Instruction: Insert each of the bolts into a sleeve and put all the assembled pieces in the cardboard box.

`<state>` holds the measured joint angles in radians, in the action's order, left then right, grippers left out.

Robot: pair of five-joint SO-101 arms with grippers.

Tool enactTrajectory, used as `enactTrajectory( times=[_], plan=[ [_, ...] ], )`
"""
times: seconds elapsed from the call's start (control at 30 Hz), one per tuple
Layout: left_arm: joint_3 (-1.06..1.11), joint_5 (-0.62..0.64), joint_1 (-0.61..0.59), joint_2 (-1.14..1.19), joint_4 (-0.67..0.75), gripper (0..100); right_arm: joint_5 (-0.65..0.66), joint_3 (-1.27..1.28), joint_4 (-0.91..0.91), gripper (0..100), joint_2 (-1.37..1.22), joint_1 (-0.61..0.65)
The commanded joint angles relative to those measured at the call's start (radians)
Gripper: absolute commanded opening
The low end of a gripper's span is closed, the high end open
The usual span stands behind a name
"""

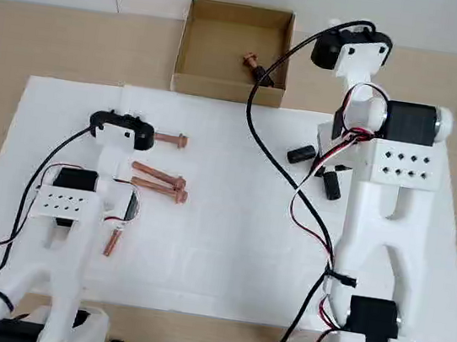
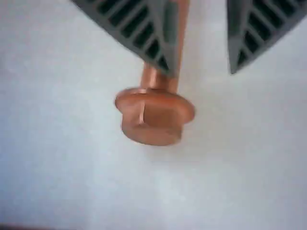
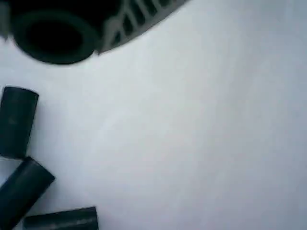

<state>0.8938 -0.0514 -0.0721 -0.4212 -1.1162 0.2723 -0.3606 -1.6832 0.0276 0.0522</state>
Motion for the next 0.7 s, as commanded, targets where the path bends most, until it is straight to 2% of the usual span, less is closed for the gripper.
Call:
enactTrajectory(
  times=[0.0,0.57,0.67],
  plan=[
    [-0.002,-0.014,0.009,-0.006,0.015,7,-0.009,-0.006,0.002,0.4,0.059,-0.001],
    [0.004,-0.003,0.069,-0.005,0.017,7,-0.011,-0.006,0.005,0.4,0.053,-0.001],
    [0.047,-0.006,0.064,-0.005,0.072,7,-0.011,-0.006,0.005,0.4,0.053,-0.001]
  ],
)
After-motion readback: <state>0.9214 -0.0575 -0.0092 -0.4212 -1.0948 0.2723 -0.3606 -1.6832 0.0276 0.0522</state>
